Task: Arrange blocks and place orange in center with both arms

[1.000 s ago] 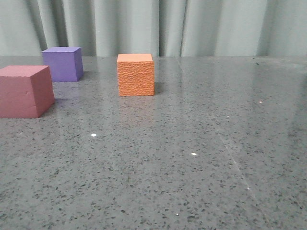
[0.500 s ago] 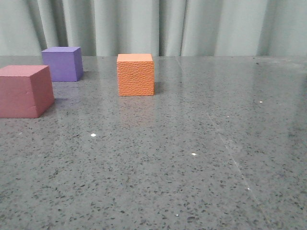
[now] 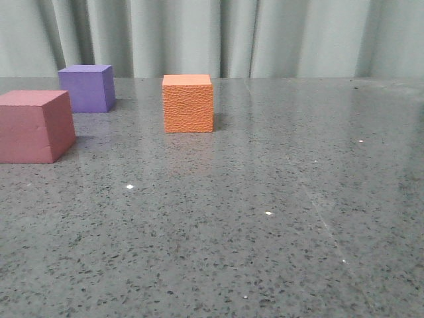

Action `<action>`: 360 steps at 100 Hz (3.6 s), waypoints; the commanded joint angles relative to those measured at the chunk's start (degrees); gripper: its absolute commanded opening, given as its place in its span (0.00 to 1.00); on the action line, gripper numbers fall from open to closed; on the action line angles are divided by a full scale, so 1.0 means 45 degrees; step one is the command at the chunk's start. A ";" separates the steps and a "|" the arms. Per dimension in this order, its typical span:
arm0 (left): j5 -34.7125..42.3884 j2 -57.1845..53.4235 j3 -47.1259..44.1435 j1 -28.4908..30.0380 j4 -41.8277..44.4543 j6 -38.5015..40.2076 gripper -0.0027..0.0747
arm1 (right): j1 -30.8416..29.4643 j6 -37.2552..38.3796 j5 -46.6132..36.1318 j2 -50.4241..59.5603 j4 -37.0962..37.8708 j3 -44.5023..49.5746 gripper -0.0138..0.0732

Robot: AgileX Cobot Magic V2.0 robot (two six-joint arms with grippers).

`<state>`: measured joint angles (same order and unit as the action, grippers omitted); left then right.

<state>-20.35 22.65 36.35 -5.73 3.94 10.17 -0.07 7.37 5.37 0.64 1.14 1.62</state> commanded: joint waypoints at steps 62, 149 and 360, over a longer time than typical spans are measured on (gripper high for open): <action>-0.2365 0.6601 0.5448 0.0003 -0.0100 0.0027 0.02 | -0.0094 -0.0135 -0.1077 0.0281 -0.0012 -0.0185 0.08; -0.1874 0.7041 0.5787 -0.0499 0.0496 0.0085 0.84 | -0.0094 -0.0135 -0.1077 0.0281 -0.0012 -0.0185 0.08; -0.4707 1.7932 1.3378 -0.7656 0.5196 0.8385 0.75 | -0.0094 -0.0135 -0.1077 0.0281 -0.0012 -0.0185 0.08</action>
<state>-43.03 106.22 94.78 -39.79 26.19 46.34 -0.07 7.28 5.27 0.64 1.14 1.62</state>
